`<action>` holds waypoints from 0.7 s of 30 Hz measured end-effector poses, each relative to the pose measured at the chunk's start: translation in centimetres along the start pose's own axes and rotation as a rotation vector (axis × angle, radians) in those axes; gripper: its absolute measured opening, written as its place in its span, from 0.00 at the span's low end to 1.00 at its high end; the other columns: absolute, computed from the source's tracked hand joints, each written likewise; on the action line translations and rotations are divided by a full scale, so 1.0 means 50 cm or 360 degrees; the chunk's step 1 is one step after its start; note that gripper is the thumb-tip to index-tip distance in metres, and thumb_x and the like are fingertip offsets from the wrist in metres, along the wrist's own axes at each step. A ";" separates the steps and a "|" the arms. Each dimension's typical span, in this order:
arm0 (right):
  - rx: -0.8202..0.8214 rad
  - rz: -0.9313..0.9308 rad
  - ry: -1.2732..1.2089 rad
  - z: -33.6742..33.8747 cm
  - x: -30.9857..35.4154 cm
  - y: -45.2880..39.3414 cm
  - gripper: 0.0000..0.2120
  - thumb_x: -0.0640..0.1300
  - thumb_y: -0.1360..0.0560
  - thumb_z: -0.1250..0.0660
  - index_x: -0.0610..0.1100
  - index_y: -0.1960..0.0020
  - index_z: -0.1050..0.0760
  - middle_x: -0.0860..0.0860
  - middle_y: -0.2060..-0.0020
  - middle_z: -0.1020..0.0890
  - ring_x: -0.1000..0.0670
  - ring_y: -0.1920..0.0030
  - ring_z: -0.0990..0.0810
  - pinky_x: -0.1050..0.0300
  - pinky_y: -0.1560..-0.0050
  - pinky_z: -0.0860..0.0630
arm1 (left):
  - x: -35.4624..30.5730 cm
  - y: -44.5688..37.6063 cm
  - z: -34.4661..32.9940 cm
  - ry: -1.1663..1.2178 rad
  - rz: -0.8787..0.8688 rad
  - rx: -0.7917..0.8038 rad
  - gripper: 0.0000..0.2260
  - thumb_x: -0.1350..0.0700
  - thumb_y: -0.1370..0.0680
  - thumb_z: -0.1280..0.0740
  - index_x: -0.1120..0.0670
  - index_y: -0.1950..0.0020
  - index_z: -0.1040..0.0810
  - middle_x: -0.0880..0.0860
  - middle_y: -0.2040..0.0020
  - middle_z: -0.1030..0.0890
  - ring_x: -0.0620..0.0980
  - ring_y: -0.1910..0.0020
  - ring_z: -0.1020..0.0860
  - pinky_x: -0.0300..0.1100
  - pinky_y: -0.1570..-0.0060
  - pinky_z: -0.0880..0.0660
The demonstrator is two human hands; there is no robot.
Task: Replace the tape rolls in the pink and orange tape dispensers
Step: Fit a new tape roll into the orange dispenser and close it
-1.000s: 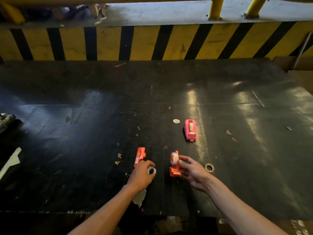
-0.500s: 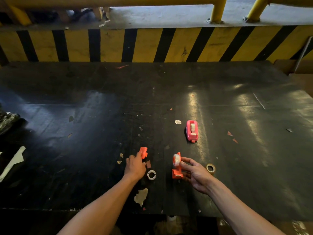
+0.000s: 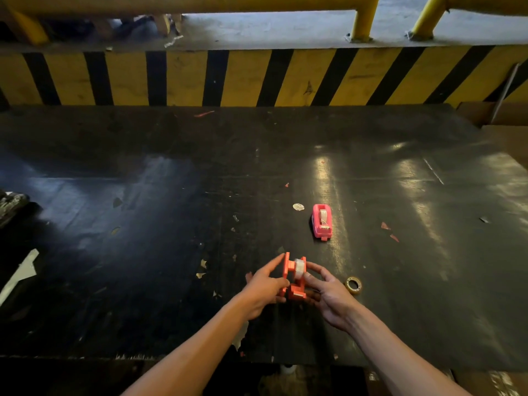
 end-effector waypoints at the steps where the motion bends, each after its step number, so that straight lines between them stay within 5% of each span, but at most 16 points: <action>1: 0.0011 0.0003 -0.0005 -0.002 0.001 0.001 0.18 0.41 0.24 0.30 0.50 0.36 0.26 0.41 0.51 0.13 0.42 0.53 0.13 0.47 0.53 0.19 | 0.000 0.003 -0.003 -0.0019 -0.0003 0.0017 0.34 0.63 0.21 0.33 0.32 0.24 0.37 0.65 0.26 0.34 0.53 0.48 0.17 0.40 0.57 0.21; 4: 0.0039 0.0011 0.0002 -0.002 0.003 0.003 0.18 0.40 0.24 0.30 0.50 0.35 0.26 0.40 0.51 0.13 0.42 0.53 0.13 0.45 0.50 0.19 | 0.000 0.011 -0.006 -0.0077 -0.0003 0.0024 0.36 0.62 0.21 0.32 0.32 0.22 0.41 0.67 0.24 0.37 0.52 0.47 0.19 0.42 0.56 0.21; 6: 0.0051 0.0013 0.0015 -0.003 0.003 0.005 0.19 0.40 0.25 0.29 0.50 0.36 0.25 0.40 0.50 0.13 0.41 0.51 0.13 0.42 0.45 0.20 | 0.000 0.014 -0.007 -0.0152 0.0000 -0.0011 0.38 0.62 0.22 0.32 0.32 0.22 0.43 0.67 0.24 0.37 0.58 0.36 0.23 0.51 0.45 0.21; 9: 0.0067 0.0011 0.0035 -0.006 0.003 0.007 0.23 0.43 0.29 0.26 0.50 0.36 0.25 0.40 0.49 0.13 0.39 0.48 0.15 0.37 0.37 0.26 | 0.001 0.011 -0.008 -0.0297 -0.0030 -0.0049 0.37 0.61 0.22 0.32 0.34 0.21 0.44 0.63 0.27 0.29 0.67 0.22 0.41 0.67 0.24 0.43; 11: 0.0079 0.0005 0.0038 -0.008 0.003 0.008 0.24 0.44 0.30 0.25 0.50 0.36 0.25 0.39 0.48 0.14 0.38 0.47 0.15 0.37 0.37 0.26 | -0.002 0.013 -0.011 -0.0303 -0.0038 -0.0047 0.37 0.61 0.22 0.32 0.34 0.21 0.43 0.62 0.29 0.27 0.65 0.24 0.36 0.64 0.26 0.38; 13: 0.0072 0.0000 0.0036 -0.009 0.004 0.009 0.23 0.44 0.29 0.25 0.50 0.36 0.25 0.39 0.48 0.14 0.38 0.47 0.15 0.40 0.41 0.23 | -0.010 0.019 -0.013 -0.0280 -0.0029 -0.0051 0.36 0.61 0.21 0.33 0.34 0.21 0.43 0.62 0.29 0.28 0.61 0.30 0.29 0.52 0.41 0.23; 15: 0.0078 -0.0005 0.0023 -0.009 0.007 0.013 0.22 0.44 0.29 0.25 0.51 0.36 0.24 0.39 0.47 0.14 0.39 0.47 0.15 0.44 0.50 0.19 | -0.012 0.019 -0.011 -0.0223 -0.0017 0.0009 0.34 0.59 0.19 0.34 0.34 0.21 0.43 0.61 0.30 0.27 0.56 0.39 0.21 0.46 0.50 0.20; 21: 0.0120 0.0031 0.0019 -0.007 0.014 0.022 0.22 0.45 0.29 0.26 0.49 0.36 0.22 0.39 0.43 0.16 0.38 0.45 0.15 0.47 0.54 0.18 | -0.018 0.027 0.005 -0.0199 -0.0125 0.0077 0.30 0.60 0.19 0.34 0.39 0.21 0.39 0.57 0.42 0.18 0.52 0.49 0.14 0.48 0.49 0.16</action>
Point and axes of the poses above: each hand's wrist, its own y-axis away from the middle knuckle, its own z-axis out of the back of the hand, x = y × z, the point moved 4 cm from there along -y, towards the middle knuckle
